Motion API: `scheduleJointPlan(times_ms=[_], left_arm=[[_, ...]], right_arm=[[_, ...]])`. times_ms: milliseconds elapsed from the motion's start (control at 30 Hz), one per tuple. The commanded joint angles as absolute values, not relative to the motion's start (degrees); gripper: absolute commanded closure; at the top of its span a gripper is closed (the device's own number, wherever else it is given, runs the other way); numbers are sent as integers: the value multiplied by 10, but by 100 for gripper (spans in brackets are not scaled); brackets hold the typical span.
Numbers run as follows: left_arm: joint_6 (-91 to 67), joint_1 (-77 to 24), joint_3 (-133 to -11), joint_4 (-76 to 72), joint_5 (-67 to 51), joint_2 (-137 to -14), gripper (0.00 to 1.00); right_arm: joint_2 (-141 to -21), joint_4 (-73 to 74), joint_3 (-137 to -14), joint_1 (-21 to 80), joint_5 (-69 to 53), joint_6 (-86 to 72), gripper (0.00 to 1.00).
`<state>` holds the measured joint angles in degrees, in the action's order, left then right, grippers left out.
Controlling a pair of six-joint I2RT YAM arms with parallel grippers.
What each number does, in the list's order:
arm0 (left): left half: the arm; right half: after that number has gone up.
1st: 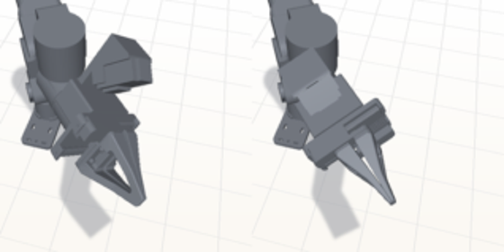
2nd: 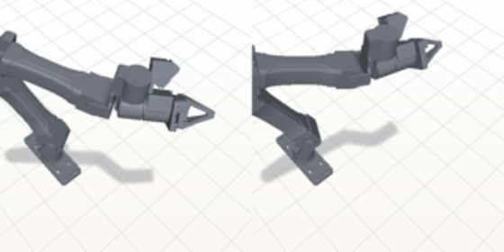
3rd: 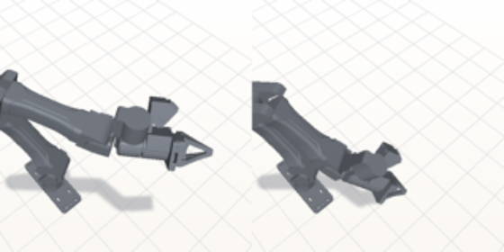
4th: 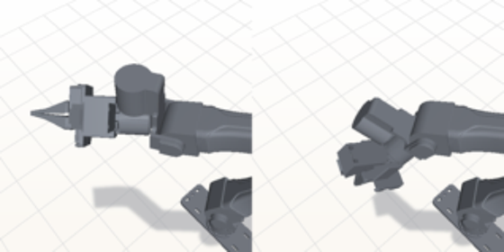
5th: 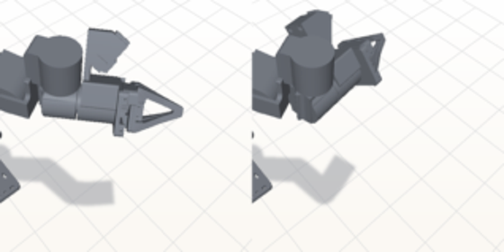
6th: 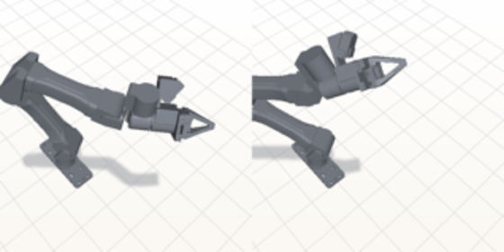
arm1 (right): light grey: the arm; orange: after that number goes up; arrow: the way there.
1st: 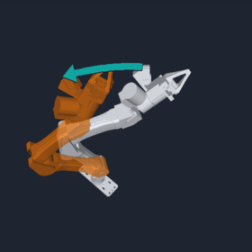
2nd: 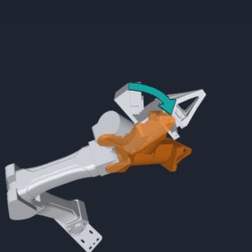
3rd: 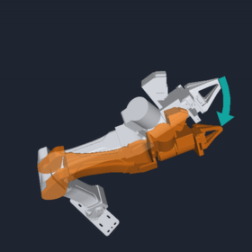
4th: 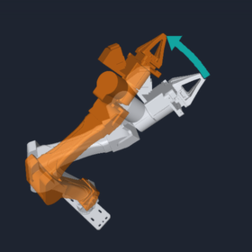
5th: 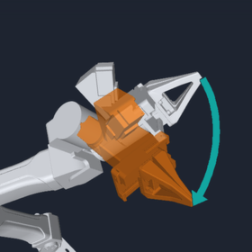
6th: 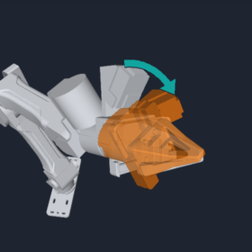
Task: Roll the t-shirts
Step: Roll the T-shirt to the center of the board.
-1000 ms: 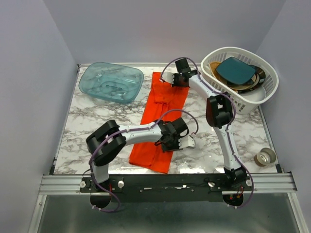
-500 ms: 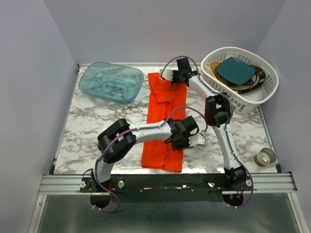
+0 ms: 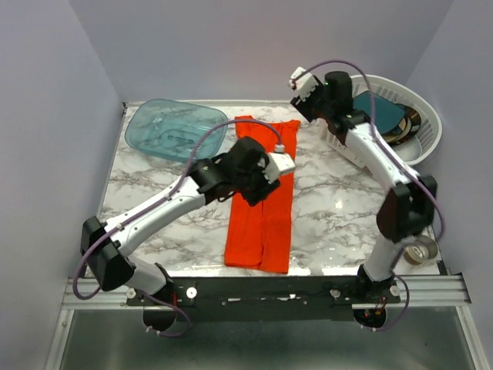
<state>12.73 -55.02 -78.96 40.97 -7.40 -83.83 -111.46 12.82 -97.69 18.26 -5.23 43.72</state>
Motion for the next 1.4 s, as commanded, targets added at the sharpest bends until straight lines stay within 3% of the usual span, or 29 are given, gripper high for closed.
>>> scheduleJointPlan(times_ms=[0, 233, 433, 533, 633, 867, 1100, 1367], left_arm=[[-33, -395, -725, 476, -69, -808, 44], [-159, -300, -579, 425, -178, -746, 43], [-249, -253, -460, 379, -250, -727, 37], [-296, -249, -394, 331, -275, -713, 31], [-348, -250, -331, 277, -307, -709, 34], [-381, -255, -295, 251, -311, -769, 52], [-413, -296, -274, 267, -316, -772, 55], [-432, -337, -277, 315, -280, -758, 53]], right_arm=[[-933, 220, -875, 187, -113, 253, 35], [-778, 438, -739, 194, -266, 66, 33], [-690, 414, -486, 196, -440, -131, 31], [-672, 365, -379, 201, -487, -176, 30], [-661, 326, -315, 205, -481, -248, 25], [-726, 281, -262, 235, -461, -335, 25], [-767, 233, -229, 272, -480, -381, 37], [-806, 167, -224, 315, -466, -419, 40]])
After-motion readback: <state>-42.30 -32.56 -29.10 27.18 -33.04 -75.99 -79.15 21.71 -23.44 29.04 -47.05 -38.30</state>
